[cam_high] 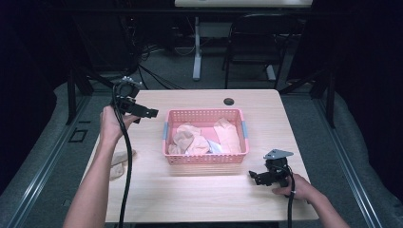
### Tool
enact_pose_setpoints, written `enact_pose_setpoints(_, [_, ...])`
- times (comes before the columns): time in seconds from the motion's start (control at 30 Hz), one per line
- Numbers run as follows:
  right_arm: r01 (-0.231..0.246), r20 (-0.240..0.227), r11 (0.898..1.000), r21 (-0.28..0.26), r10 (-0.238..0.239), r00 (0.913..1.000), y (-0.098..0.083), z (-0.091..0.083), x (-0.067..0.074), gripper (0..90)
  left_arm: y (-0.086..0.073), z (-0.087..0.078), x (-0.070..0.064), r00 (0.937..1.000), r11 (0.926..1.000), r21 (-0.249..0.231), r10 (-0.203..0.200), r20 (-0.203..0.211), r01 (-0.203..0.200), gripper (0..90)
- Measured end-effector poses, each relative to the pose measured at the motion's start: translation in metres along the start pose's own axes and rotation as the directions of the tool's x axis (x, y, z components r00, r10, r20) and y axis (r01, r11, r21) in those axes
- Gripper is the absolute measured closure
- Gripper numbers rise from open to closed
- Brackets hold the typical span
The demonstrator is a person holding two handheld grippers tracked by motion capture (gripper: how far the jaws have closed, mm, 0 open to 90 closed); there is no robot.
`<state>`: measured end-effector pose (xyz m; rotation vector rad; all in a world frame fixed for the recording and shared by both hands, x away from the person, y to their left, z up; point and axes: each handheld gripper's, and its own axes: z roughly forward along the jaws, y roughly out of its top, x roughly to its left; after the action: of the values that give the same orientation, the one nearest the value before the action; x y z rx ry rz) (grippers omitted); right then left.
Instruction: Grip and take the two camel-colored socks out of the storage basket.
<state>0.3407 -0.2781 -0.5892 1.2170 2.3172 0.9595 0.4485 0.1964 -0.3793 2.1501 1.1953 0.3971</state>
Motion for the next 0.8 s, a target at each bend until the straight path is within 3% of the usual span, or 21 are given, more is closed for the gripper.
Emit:
enact_pose_setpoints(0.53, [0.0,0.0,1.0,0.0,0.0,1.0,0.0,0.0,0.0,0.0,0.006,0.028,-0.024,0.9976,0.9982,0.022,0.054,0.043,-0.055,0.1])
enact_pose_setpoints(0.8, [0.0,0.0,1.0,0.0,0.0,1.0,0.0,0.0,0.0,0.0,0.001,0.053,-0.038,0.9941,0.9952,0.053,0.078,0.075,-0.082,0.2])
